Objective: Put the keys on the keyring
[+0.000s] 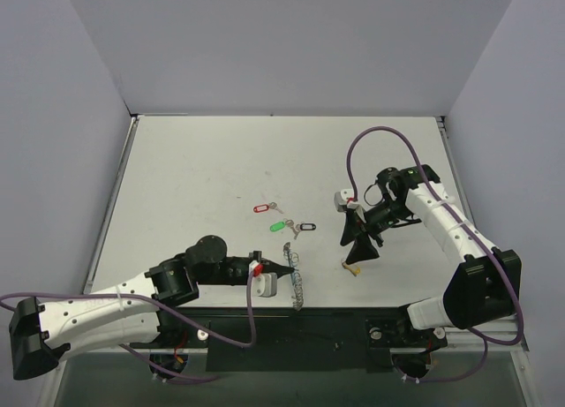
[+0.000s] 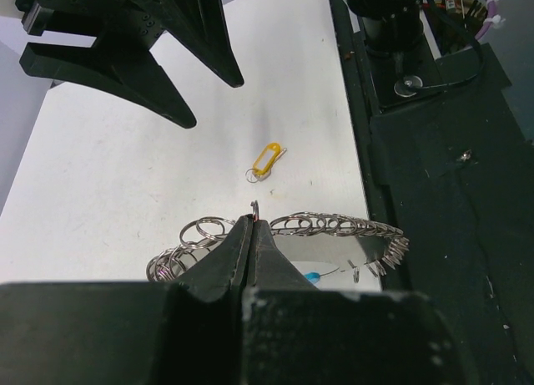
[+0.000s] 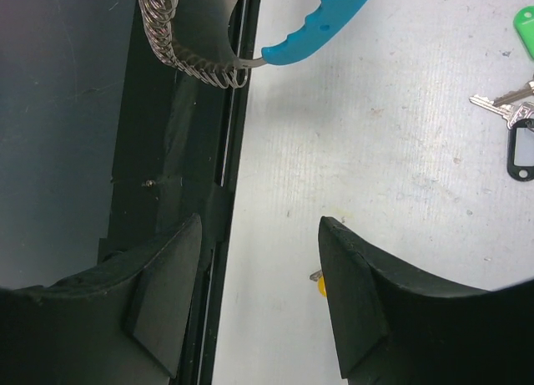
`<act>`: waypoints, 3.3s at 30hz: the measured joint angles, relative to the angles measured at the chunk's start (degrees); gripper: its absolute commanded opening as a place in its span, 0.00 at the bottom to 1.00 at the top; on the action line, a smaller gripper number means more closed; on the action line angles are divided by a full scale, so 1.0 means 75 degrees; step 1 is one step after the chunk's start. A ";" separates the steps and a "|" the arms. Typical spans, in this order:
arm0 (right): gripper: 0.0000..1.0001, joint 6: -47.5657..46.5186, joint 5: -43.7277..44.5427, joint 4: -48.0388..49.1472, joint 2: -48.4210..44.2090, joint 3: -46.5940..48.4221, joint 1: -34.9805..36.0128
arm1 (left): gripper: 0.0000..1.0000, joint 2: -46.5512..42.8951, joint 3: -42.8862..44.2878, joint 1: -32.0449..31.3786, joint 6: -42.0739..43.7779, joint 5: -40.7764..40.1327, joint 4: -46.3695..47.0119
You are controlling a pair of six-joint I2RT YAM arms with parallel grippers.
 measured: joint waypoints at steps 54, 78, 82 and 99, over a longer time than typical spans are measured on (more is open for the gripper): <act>0.36 0.7076 0.4199 0.3987 0.2212 -0.0956 0.0851 | 0.00 -0.1888 -0.0624 0.0283 0.0408 -0.1177 -0.1107; 0.30 0.7012 0.4220 0.3663 0.2827 -0.0711 0.0915 | 0.00 -0.1856 -0.0624 0.0388 0.0411 -0.1110 -0.1107; 0.29 0.7006 0.4217 0.3643 0.2885 -0.0647 0.0924 | 0.00 -0.1856 -0.0624 0.0388 0.0411 -0.1078 -0.1105; 0.20 0.6913 0.4214 0.3555 0.3197 -0.0516 0.0988 | 0.00 -0.1845 -0.0624 0.0411 0.0408 -0.1052 -0.1107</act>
